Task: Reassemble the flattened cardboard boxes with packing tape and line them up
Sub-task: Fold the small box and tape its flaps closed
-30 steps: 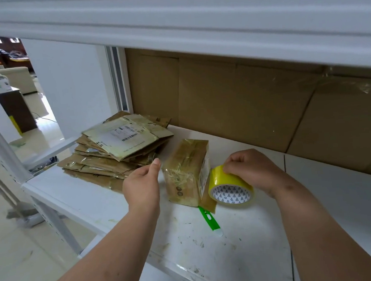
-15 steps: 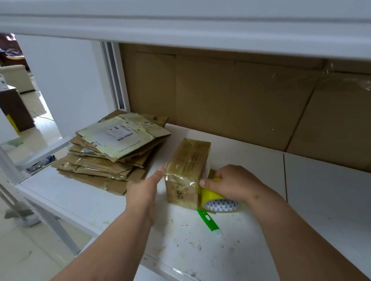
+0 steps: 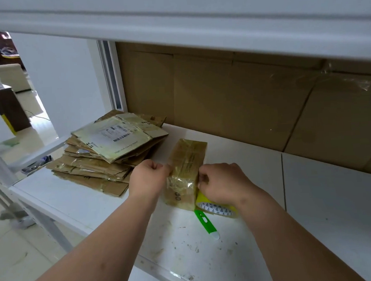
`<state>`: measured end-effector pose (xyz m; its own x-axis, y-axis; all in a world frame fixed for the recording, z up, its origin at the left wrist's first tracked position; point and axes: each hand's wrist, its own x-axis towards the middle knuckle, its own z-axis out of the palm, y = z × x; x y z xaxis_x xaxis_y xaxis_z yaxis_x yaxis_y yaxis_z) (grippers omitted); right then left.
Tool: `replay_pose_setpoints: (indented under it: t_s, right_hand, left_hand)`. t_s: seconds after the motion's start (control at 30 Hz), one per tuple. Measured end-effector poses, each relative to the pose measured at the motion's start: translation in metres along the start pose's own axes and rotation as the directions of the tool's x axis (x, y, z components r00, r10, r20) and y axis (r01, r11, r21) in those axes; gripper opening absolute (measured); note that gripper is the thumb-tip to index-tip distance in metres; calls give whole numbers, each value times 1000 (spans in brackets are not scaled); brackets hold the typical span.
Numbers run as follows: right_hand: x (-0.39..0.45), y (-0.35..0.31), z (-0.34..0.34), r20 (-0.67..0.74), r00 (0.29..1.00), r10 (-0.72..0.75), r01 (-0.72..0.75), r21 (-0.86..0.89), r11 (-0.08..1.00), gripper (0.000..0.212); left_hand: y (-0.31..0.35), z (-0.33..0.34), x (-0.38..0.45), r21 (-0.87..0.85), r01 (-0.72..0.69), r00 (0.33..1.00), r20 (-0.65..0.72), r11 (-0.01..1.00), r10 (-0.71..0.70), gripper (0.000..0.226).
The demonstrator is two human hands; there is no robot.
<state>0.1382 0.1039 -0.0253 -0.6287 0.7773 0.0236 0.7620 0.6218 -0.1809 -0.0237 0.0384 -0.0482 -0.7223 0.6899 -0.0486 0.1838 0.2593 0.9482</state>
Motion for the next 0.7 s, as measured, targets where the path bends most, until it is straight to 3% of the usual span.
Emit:
replay_pose_setpoints:
  t_s: [0.13,0.27,0.37,0.47,0.57,0.7]
  right_hand:
    - [0,1,4,18,1000,19,-21,79,997,26]
    - [1,4,6,65,997,45,-57,194,979,34]
    - [1,9,8,81,994,66,-88,293,952,34]
    - [0,12,7,58,996,70,-86,360,929,29]
    - [2,9,6,56,996,73,-89,408,908,21]
    - [2,7,3,107,993,51,-90,412,906,23]
  left_hand:
    - [1,3,12,-181,155,988,35,971,-151,25]
    - [-5,2,6,-252,130,990,-21,959,-140,26]
    - [-10,1,-3,-97,-4,996,-86,995,-4,30]
    - [-18,0,-15,128,-185,981,-34,974,191,28]
    - [-29,-4,-20,273,-389,921,94,880,378,65]
    - [-34,-11,-6,335,-579,815,214,743,539,72]
